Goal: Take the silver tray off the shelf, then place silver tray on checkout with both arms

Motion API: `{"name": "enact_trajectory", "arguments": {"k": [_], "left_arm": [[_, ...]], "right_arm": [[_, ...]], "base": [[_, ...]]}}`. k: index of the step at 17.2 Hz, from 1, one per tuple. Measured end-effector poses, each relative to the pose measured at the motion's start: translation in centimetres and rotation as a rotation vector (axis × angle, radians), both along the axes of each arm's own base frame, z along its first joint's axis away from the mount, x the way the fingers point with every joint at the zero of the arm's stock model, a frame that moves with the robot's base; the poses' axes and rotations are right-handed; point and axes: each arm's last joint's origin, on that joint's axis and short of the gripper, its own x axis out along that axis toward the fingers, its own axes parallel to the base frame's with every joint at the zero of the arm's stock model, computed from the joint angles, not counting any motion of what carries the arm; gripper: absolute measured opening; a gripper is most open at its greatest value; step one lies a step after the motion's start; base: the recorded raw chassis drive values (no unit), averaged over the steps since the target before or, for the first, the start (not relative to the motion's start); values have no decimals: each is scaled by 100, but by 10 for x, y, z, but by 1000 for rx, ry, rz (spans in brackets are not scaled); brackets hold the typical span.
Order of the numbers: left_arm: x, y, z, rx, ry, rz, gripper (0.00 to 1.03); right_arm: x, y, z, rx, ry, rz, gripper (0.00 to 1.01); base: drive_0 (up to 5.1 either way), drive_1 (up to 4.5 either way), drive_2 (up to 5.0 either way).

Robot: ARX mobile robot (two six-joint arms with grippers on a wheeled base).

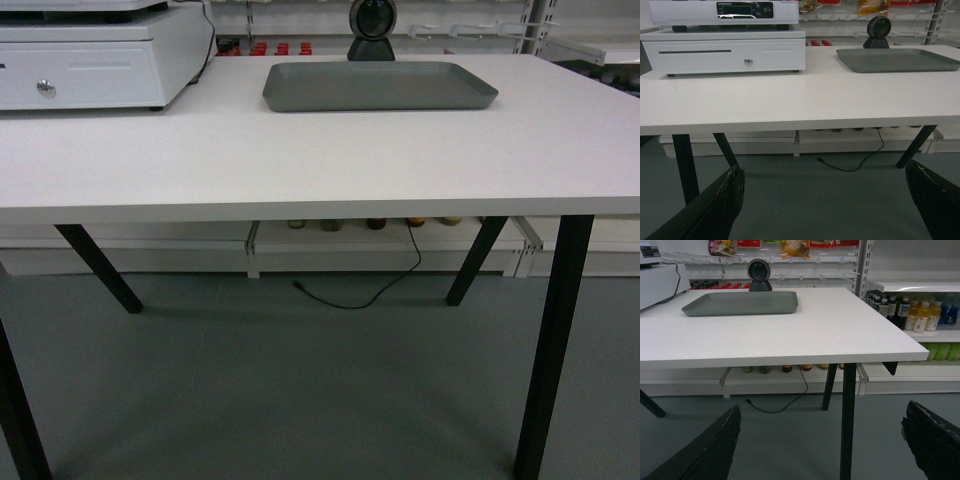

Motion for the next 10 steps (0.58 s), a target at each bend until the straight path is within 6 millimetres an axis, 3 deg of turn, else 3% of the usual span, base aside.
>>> {"name": "enact_trajectory", "arguments": {"k": [10], "left_arm": [[0,0,0,0,0,0,98]], "right_arm": [[0,0,0,0,-1,0,98]], "base": [[0,0,0]]}}
